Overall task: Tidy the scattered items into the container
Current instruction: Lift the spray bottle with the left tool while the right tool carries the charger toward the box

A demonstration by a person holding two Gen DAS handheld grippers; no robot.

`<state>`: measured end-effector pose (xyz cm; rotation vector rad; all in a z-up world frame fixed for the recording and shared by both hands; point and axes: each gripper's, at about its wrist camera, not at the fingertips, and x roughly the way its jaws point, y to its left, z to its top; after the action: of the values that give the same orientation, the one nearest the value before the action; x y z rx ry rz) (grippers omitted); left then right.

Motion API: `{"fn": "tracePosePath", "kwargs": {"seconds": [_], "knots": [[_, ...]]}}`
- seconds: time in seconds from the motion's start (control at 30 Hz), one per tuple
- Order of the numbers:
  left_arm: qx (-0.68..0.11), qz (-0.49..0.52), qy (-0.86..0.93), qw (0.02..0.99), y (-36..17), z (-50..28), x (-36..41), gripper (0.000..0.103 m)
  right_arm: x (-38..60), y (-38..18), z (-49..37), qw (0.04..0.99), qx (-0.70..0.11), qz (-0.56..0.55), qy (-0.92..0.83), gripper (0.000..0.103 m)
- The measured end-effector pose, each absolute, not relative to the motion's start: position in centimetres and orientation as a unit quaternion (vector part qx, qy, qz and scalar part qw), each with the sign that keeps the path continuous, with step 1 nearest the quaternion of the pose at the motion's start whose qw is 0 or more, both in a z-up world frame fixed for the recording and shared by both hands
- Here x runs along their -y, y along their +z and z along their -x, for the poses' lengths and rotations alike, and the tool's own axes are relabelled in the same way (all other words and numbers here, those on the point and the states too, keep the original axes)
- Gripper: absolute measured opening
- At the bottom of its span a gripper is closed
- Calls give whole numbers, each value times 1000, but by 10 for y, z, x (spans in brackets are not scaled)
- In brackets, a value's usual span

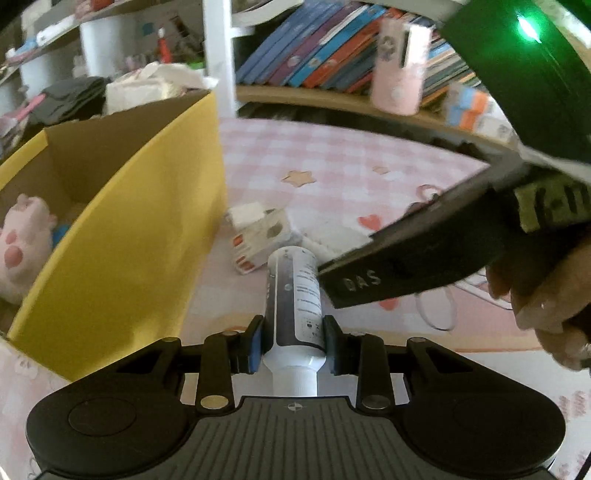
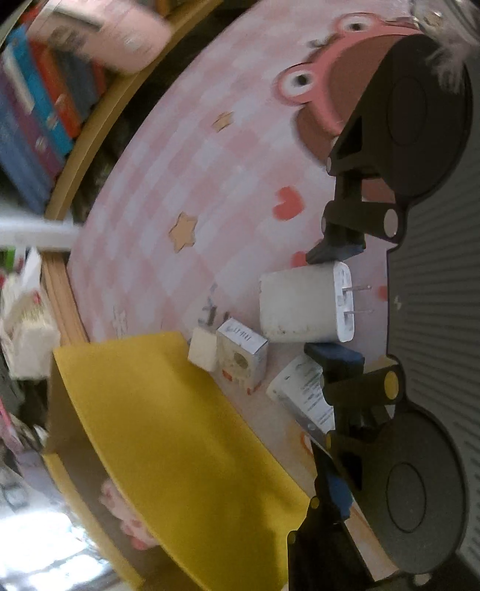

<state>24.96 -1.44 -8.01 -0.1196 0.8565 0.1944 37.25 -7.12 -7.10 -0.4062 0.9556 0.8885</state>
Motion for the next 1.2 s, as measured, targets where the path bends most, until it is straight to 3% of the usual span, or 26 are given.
{"fn": "tracePosePath", "kwargs": {"seconds": [0.6, 1.2], "knots": [[-422, 80, -38, 902, -39, -185, 13, 31, 154, -35, -292, 822, -454, 83, 335, 42], [-409, 60, -155, 897, -18, -123, -25, 31, 146, -11, -189, 859, -450, 15, 244, 42]]}}
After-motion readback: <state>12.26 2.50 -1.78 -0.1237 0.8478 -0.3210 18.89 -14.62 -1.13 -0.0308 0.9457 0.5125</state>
